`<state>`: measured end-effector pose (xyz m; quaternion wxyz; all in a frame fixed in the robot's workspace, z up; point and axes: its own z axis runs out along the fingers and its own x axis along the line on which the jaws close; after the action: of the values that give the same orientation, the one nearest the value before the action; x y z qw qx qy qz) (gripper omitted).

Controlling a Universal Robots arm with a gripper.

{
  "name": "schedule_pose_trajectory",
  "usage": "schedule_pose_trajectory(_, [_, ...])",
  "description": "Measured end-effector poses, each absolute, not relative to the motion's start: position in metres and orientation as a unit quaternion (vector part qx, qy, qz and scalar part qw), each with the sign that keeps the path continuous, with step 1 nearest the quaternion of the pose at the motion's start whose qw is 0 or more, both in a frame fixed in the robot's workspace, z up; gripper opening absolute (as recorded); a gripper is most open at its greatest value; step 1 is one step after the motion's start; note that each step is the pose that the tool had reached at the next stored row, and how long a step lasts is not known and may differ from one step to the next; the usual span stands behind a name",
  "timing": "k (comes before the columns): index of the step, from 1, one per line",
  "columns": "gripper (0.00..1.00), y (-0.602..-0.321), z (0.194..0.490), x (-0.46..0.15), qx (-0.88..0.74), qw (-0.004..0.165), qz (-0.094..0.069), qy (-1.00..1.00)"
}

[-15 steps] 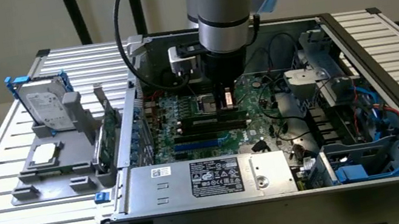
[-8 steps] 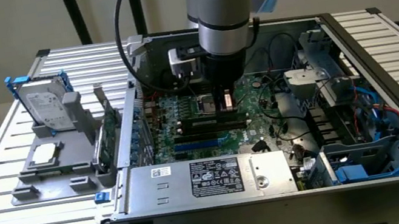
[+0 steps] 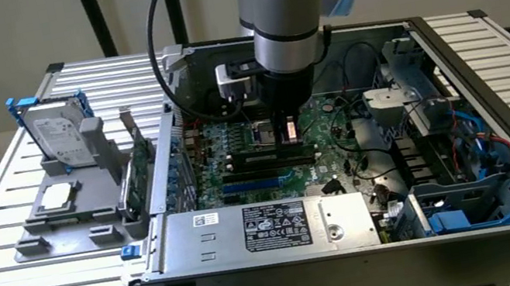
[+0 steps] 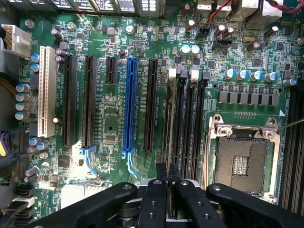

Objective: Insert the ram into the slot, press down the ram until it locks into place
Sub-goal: 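Insert the ram into the slot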

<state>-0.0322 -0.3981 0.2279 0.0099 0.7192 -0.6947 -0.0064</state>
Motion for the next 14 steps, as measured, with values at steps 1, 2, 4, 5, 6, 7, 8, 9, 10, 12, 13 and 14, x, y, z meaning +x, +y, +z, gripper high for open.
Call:
schedule_pose_trajectory(1, [0.13, -0.3981, 0.2276, -0.0321, 0.719, 0.010, -0.006, -0.695])
schedule_pose_trajectory(2, [0.13, -0.3981, 0.2275, -0.0321, 0.719, 0.010, -0.006, -0.695])
schedule_pose_trajectory(4, [0.13, -0.3981, 0.2272, -0.0321, 0.719, 0.010, -0.006, -0.695])
schedule_pose_trajectory(5, [0.13, -0.3981, 0.2271, -0.0320, 0.719, 0.010, -0.006, -0.695])
schedule_pose_trajectory(6, [0.13, -0.3981, 0.2269, -0.0320, 0.719, 0.010, -0.006, -0.695])
schedule_pose_trajectory(7, [0.13, -0.3980, 0.2267, -0.0319, 0.719, 0.010, -0.006, -0.695])
schedule_pose_trajectory(8, [0.13, -0.3981, 0.2265, -0.0320, 0.719, 0.010, -0.006, -0.695])
schedule_pose_trajectory(9, [0.13, -0.3980, 0.2263, -0.0319, 0.719, 0.010, -0.006, -0.695])
schedule_pose_trajectory(10, [0.13, -0.3980, 0.2260, -0.0320, 0.719, 0.010, -0.006, -0.695])
schedule_pose_trajectory(12, [0.13, -0.3981, 0.2255, -0.0320, 0.719, 0.010, -0.006, -0.695])
schedule_pose_trajectory(13, [0.13, -0.3981, 0.2251, -0.0320, 0.719, 0.010, -0.006, -0.695])
schedule_pose_trajectory(14, [0.13, -0.3980, 0.2247, -0.0319, 0.719, 0.010, -0.006, -0.695])
